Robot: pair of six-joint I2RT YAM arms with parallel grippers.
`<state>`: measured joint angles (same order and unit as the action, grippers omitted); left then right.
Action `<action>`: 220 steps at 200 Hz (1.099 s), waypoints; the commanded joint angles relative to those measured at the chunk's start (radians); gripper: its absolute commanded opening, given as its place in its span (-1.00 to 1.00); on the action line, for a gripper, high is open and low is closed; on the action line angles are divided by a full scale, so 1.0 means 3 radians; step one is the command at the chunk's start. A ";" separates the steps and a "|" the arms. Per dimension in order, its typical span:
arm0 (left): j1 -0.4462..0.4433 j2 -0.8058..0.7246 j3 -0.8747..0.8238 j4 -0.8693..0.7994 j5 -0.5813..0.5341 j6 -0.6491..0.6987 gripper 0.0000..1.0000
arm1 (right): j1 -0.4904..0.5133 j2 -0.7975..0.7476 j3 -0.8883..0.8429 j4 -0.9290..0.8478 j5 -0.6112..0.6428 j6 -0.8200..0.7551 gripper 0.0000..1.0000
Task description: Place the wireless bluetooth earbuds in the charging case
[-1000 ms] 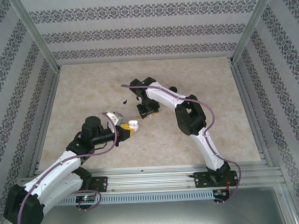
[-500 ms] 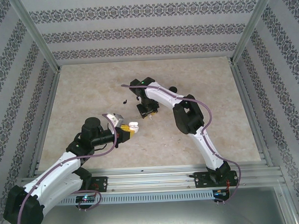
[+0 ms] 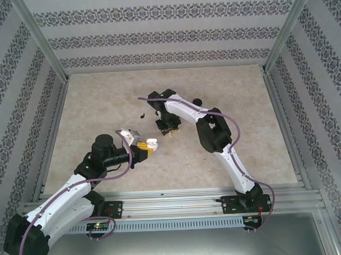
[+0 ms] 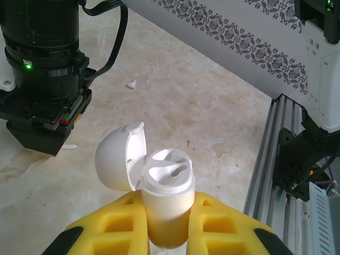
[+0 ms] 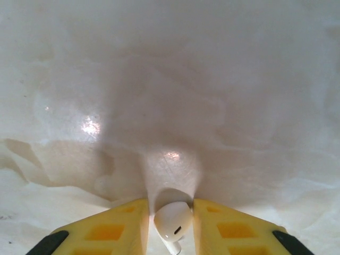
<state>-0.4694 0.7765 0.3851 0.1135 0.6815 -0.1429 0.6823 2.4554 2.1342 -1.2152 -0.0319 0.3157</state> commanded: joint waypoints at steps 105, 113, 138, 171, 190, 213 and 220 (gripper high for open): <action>-0.0003 0.0159 0.0034 0.0567 0.0093 -0.0053 -1.00 | -0.0241 -0.1154 -0.1015 0.0745 -0.0559 0.0465 -0.58; 0.0000 0.0199 0.0053 0.0638 0.0085 -0.0063 -1.00 | -0.0240 -0.1273 -0.1096 0.0812 -0.0563 0.0510 -0.59; 0.0000 0.0361 0.0124 0.0873 0.0046 -0.0096 -1.00 | -0.0229 -0.1690 -0.1362 0.1040 -0.0578 0.0683 -0.59; -0.0015 0.0603 0.0261 0.1170 0.0007 -0.0161 -1.00 | -0.0156 -0.2229 -0.1602 0.1307 -0.0515 0.0909 -0.60; -0.0030 0.0690 0.0348 0.1302 -0.0075 -0.0198 -1.00 | -0.0083 -0.2516 -0.1691 0.1437 -0.0417 0.1020 -0.60; -0.0060 0.0756 0.0439 0.1443 -0.0197 -0.0187 -1.00 | 0.0014 -0.2868 -0.1849 0.1652 -0.0258 0.1171 -0.60; -0.0075 0.0772 0.0467 0.1461 -0.0237 -0.0165 -1.00 | 0.0036 -0.2966 -0.1904 0.1719 -0.0224 0.1219 -0.61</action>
<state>-0.4728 0.9993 0.4755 0.4355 0.6510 -0.1852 0.6682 1.6630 1.6115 -0.7853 -0.1577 0.6060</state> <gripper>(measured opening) 0.086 0.200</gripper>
